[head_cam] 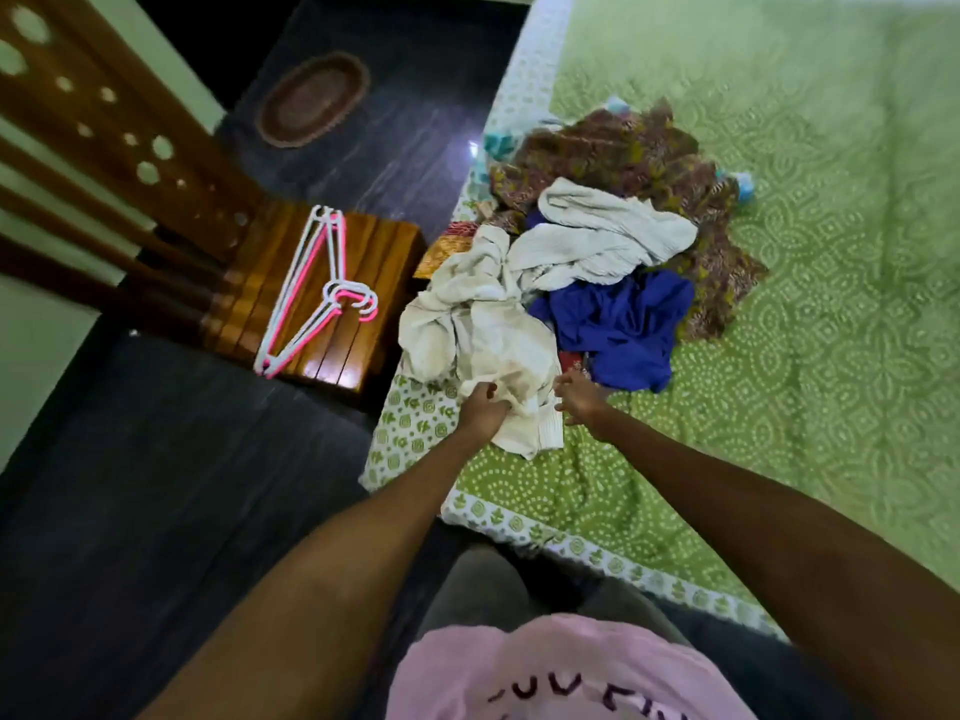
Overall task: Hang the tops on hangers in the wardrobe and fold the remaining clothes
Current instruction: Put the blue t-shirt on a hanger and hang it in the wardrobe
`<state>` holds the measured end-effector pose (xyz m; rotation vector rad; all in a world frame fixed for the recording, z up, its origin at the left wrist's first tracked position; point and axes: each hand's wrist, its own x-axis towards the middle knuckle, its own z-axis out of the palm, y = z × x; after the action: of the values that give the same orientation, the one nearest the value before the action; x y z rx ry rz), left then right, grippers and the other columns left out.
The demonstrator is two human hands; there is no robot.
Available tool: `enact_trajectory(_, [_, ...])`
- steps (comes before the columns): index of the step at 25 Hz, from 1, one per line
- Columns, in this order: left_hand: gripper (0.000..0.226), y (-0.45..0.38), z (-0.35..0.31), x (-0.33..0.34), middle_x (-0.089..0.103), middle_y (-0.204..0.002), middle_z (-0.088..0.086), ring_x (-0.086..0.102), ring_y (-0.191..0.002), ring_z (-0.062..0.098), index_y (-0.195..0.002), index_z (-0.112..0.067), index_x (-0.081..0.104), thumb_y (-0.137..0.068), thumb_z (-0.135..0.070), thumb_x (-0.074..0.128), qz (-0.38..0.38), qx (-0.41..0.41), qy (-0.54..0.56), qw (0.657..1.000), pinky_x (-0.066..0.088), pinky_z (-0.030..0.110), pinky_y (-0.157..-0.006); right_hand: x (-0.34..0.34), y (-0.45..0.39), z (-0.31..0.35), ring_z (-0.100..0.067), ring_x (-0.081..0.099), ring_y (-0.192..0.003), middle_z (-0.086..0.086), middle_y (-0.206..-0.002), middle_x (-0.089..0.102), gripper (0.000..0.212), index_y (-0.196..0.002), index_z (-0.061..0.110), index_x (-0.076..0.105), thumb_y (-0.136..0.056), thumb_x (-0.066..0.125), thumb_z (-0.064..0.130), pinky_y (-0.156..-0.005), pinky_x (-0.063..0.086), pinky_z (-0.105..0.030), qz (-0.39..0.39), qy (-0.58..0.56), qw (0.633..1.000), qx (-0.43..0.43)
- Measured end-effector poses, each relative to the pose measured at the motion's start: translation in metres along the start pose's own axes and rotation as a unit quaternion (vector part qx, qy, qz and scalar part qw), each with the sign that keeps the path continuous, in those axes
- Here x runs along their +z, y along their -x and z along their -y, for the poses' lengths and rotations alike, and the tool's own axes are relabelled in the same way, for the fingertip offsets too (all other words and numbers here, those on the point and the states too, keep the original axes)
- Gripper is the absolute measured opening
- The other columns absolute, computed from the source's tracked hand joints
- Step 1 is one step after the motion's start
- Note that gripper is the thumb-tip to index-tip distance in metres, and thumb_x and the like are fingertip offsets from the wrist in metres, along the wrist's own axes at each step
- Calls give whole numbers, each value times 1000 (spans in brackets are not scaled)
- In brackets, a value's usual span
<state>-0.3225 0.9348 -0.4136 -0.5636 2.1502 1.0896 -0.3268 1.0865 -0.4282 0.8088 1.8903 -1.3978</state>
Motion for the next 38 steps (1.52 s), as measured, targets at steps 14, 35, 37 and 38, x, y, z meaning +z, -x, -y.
enact_trajectory(14, [34,-143,24,11,54,-123,17,53,-111,29,-124,0,50,-92,-13,52,64,-4,-50,997,42,28,-86,-28,-141,-20,-32,4,-144,-10,-158,1,17,-95,18,66,-93,52,27,-114,10,-45,-218,370,903,5])
enact_trajectory(35, [36,-48,-97,-19,59,-123,21,53,-108,18,-121,-4,53,-103,-23,27,301,-44,316,899,46,20,-91,-15,65,53,1,50,-44,3,-56,66,39,-59,11,72,-79,55,-18,-46,35,-10,240,-241,934,-109])
enact_trajectory(37, [37,-29,-107,-28,70,-67,3,52,-77,16,-87,-14,60,-103,-21,28,230,-103,311,916,50,23,-64,-22,84,51,-2,56,-51,2,-63,68,26,-72,8,66,-85,53,-10,-48,41,-11,230,-250,931,-132])
enact_trajectory(38, [43,-16,-113,-34,65,-54,-2,50,-70,17,-77,-15,62,-102,-20,28,246,-77,337,906,47,24,-60,-27,87,50,-7,60,-58,1,-66,68,21,-75,8,62,-90,51,-2,-53,47,-15,181,-300,928,-125])
